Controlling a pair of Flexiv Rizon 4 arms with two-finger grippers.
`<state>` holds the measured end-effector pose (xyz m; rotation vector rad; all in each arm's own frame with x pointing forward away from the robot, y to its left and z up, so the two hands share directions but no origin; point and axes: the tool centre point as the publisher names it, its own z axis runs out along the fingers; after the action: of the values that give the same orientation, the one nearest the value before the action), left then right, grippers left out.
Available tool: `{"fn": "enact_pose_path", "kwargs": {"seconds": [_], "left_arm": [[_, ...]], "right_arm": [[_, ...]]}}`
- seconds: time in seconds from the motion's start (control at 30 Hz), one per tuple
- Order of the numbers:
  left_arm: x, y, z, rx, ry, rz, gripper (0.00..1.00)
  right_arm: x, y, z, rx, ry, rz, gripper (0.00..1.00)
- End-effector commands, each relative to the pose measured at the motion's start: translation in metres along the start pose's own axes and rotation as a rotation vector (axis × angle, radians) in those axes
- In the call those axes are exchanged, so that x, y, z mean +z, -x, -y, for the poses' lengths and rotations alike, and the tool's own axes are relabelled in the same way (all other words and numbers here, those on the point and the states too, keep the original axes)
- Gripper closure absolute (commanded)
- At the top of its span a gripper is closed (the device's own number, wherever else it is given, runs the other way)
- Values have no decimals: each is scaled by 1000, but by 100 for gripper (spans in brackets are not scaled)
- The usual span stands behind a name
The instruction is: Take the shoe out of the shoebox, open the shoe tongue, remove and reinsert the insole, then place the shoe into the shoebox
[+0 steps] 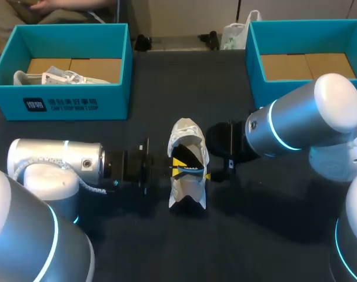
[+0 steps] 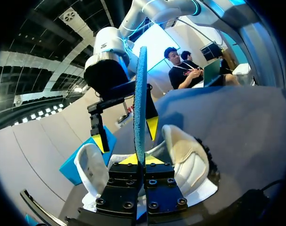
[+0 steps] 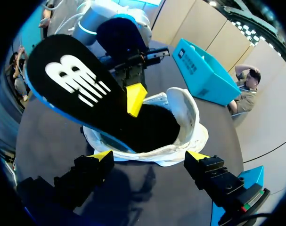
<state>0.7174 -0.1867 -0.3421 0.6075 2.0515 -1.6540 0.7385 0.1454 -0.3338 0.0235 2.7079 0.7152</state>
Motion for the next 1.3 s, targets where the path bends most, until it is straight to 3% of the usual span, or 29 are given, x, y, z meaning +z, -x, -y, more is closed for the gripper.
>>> {"fn": "enact_pose_path", "kwargs": {"seconds": [0.03, 0.1, 0.3, 0.47, 0.8, 0.83, 0.87, 1.3], "left_arm": [[9, 5, -10, 0, 7, -2, 100], [9, 5, -11, -3, 11, -1, 100], [0, 7, 6, -5, -16, 9, 76], [-6, 5, 17, 0, -34, 5, 69], [-3, -4, 23, 2, -40, -29, 73], [-2, -4, 23, 0, -38, -32, 76], [-1, -5, 22, 1, -38, -35, 99], [7, -7, -5, 60, -2, -41, 100]], "right_arm": [[1, -1, 0, 1, 0, 2, 0], [1, -1, 0, 1, 0, 2, 0], [1, -1, 0, 1, 0, 2, 0], [1, -1, 0, 1, 0, 2, 0], [1, -1, 0, 1, 0, 2, 0], [1, -1, 0, 1, 0, 2, 0], [1, -1, 0, 1, 0, 2, 0], [1, -1, 0, 1, 0, 2, 0]]}}
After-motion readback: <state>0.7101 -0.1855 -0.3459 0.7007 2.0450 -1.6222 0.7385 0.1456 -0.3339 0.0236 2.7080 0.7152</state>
